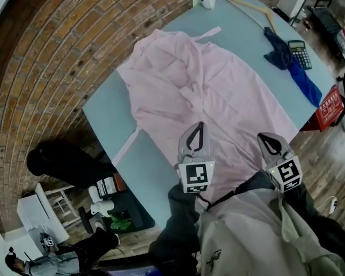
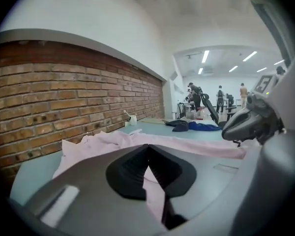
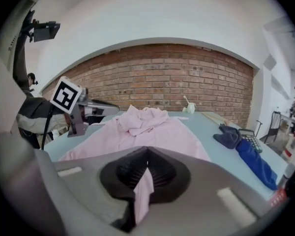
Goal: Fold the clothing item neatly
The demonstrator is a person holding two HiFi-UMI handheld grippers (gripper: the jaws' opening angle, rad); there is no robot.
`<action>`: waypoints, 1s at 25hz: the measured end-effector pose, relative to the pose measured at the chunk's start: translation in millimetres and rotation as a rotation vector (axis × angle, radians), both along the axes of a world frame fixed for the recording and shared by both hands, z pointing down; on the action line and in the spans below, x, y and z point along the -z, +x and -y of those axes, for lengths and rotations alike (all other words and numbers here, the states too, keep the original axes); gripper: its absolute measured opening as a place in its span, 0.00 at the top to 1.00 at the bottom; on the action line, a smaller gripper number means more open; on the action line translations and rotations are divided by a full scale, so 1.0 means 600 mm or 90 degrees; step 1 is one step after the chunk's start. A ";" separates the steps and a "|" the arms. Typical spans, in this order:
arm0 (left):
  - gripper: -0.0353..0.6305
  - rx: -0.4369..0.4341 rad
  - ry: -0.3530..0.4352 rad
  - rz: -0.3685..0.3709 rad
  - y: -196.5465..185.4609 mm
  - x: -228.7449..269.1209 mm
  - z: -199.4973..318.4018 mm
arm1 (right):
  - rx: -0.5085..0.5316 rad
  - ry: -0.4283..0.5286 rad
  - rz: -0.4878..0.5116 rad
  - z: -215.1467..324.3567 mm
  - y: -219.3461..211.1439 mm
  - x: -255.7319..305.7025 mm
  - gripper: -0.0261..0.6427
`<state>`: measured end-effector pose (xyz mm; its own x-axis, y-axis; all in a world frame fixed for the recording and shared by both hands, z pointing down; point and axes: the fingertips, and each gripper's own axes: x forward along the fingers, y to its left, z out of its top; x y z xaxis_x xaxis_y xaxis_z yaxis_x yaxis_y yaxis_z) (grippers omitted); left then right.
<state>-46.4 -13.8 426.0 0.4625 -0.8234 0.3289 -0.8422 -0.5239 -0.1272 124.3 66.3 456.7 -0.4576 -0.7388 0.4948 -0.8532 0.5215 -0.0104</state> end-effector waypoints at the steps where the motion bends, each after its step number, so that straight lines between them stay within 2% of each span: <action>1: 0.94 0.018 0.001 -0.018 -0.006 0.006 -0.022 | 0.004 0.006 0.020 -0.003 0.007 0.001 0.96; 4: 0.94 0.095 -0.036 -0.068 -0.002 -0.008 -0.089 | 0.039 -0.009 0.080 -0.009 0.014 -0.008 0.96; 6: 0.94 0.144 -0.040 -0.054 0.016 -0.026 -0.138 | 0.081 -0.036 0.110 -0.018 0.012 -0.018 0.96; 9: 0.94 0.264 0.001 -0.016 0.014 -0.034 -0.206 | 0.143 -0.054 0.094 -0.035 0.027 -0.029 0.96; 13: 0.94 0.449 -0.047 -0.041 -0.013 -0.081 -0.305 | 0.131 -0.085 0.062 -0.050 0.153 -0.061 0.95; 15: 0.94 0.508 -0.071 -0.035 -0.025 -0.101 -0.353 | 0.118 -0.115 0.049 -0.054 0.222 -0.086 0.92; 17: 0.90 0.539 -0.084 -0.042 -0.029 -0.115 -0.395 | 0.099 -0.140 0.061 -0.055 0.273 -0.106 0.83; 20: 0.76 0.572 -0.114 -0.102 -0.026 -0.145 -0.447 | 0.090 -0.177 0.075 -0.073 0.306 -0.138 0.70; 22: 0.64 0.604 -0.153 -0.143 -0.025 -0.183 -0.480 | 0.113 -0.193 0.043 -0.096 0.308 -0.162 0.69; 23: 0.62 0.620 -0.174 -0.163 -0.025 -0.204 -0.497 | 0.113 -0.204 0.042 -0.108 0.309 -0.172 0.69; 25: 0.58 0.654 -0.203 -0.242 -0.026 -0.242 -0.525 | 0.071 -0.251 0.106 -0.124 0.314 -0.190 0.69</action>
